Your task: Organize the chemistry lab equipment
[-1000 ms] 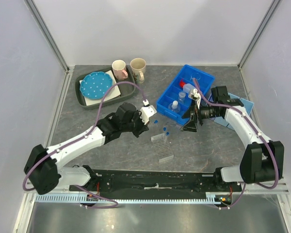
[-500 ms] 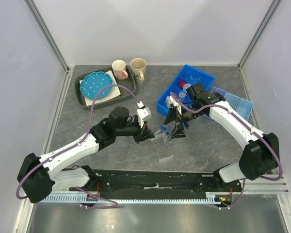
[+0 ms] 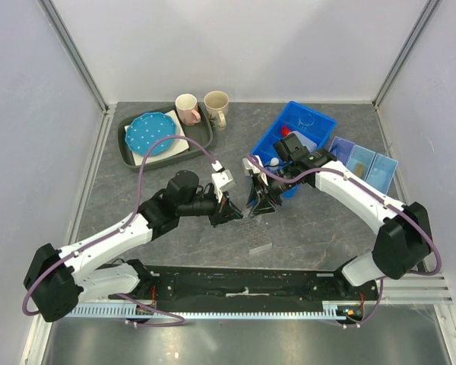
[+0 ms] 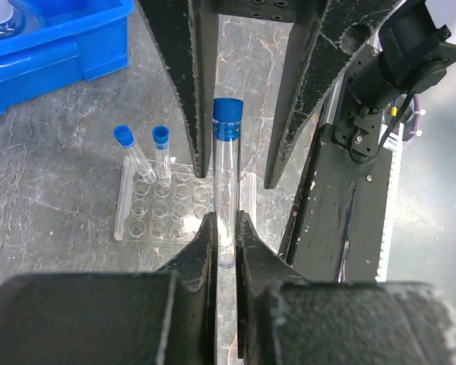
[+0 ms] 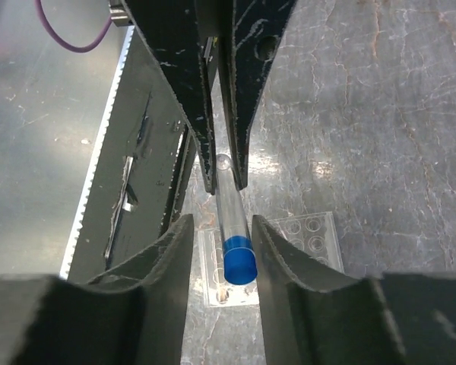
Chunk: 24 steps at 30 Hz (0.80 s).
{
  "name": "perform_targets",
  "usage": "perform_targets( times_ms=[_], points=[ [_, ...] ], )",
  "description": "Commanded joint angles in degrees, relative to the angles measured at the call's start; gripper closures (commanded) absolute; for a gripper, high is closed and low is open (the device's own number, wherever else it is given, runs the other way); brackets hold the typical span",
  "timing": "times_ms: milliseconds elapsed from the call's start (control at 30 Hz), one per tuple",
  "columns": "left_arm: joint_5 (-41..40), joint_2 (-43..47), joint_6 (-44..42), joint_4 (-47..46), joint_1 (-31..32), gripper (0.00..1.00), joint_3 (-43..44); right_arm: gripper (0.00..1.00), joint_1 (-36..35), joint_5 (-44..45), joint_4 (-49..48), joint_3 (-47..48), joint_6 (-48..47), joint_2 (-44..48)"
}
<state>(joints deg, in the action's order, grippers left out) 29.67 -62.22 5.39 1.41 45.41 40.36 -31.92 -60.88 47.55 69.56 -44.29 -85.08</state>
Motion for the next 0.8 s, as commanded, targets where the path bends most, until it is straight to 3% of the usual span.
perform_targets(
  times_ms=[0,133,200,300,333,400,567,767],
  points=[
    [-0.49,1.31,1.73,-3.17,0.21,0.98,-0.89,0.63,-1.12,-1.43,-1.23,2.77,1.58,-0.26],
    [-0.84,1.83,1.73,-3.26,0.21,0.97,-1.33,0.88,-1.48,-1.61,-1.23,2.77,2.45,-0.18],
    [-1.37,2.18,1.73,-3.17,0.21,0.94,-1.6,0.91,-1.56,-1.52,-1.14,2.69,2.63,-0.17],
    [-3.56,3.24,1.65,-1.77,0.21,0.71,-1.6,0.94,-1.56,-0.12,-0.88,2.25,2.63,0.44],
    [-5.31,4.2,0.77,-1.76,0.21,0.5,-1.16,0.94,-1.65,0.84,-0.71,2.07,2.46,0.7],
    [-7.69,5.52,-0.72,1.74,0.21,0.32,-0.55,0.94,-1.56,5.13,-0.35,1.02,1.76,1.31],
    [-21.04,10.79,-8.08,12.99,0.12,0.25,2.26,0.94,-1.83,16.04,0.35,-3.1,0.7,3.42],
    [-38.44,10.72,-15.58,23.27,0.12,0.25,0.6,0.94,-4.81,28.0,-0.79,-5.83,1.58,5.19]
  ],
)
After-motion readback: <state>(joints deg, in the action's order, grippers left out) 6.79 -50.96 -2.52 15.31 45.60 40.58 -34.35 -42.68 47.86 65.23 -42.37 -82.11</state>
